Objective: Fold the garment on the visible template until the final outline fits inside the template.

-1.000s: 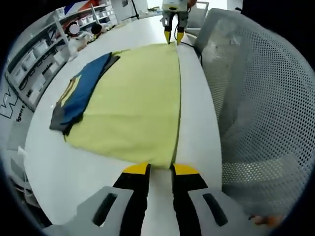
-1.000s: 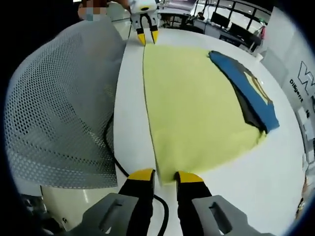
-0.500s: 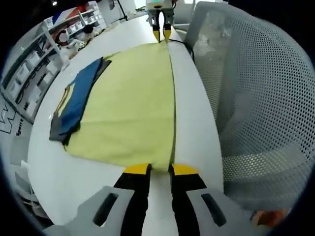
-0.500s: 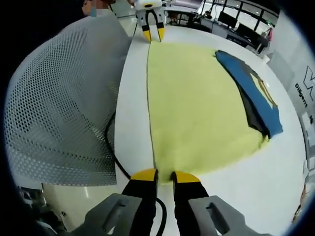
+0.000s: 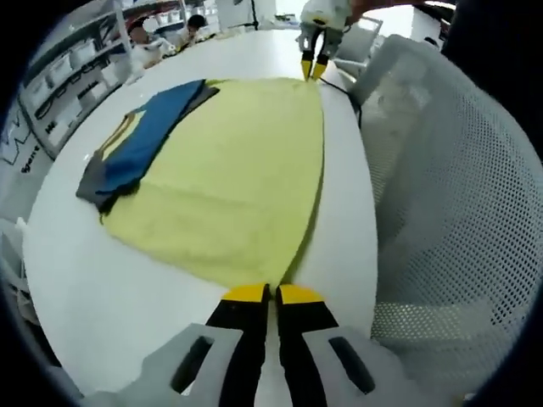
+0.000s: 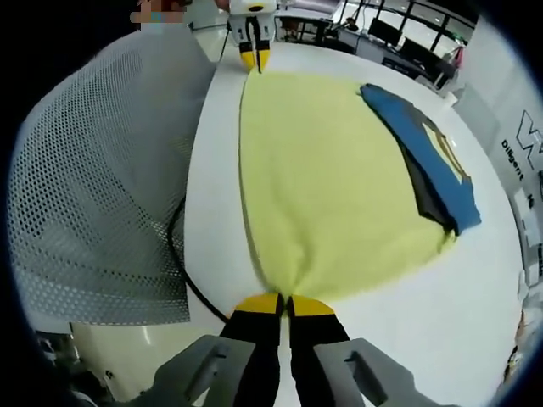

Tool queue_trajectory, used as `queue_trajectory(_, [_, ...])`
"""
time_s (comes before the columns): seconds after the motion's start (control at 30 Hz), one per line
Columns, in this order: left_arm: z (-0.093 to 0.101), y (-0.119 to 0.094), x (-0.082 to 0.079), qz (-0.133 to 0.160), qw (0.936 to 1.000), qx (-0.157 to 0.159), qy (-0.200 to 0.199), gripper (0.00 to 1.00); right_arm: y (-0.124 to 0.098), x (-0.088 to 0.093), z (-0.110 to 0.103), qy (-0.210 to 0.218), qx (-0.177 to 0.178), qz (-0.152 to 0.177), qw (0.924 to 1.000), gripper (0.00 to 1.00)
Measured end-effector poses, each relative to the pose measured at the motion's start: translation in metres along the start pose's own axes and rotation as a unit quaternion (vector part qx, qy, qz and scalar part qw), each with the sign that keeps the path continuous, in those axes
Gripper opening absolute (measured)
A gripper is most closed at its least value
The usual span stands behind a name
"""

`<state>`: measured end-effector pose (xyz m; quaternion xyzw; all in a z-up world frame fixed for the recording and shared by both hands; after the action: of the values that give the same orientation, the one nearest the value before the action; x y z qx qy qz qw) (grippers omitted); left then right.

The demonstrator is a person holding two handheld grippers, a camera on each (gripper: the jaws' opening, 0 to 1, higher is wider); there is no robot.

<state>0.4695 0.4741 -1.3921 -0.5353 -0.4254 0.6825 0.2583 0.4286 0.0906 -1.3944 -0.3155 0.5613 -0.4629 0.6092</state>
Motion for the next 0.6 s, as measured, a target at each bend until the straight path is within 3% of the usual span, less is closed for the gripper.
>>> queue_trajectory(0.27, [-0.012,-0.017,-0.012,0.027,0.9989,-0.01,-0.038,0.03,-0.012,-0.004,0.013,0.015,0.016,0.009,0.9997,0.0])
queue_trajectory(0.6, [-0.029,-0.033,-0.03,0.049,0.9977,-0.032,-0.035,0.03,-0.029,-0.01,0.037,0.02,0.052,0.022,0.9982,0.0])
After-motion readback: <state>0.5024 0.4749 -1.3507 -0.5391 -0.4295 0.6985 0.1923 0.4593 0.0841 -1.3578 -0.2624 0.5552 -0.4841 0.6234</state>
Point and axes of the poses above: the point that each gripper's makers call its tool centre point, and the gripper's own axes: y roughly forward along the fingers, z roughly to its right, x roughly out of its underside, the point moved 6 cm from there along -y, roughly backward along the fingers, and after that the axes turned 7 degrees about -y, right-handed, at the moved point
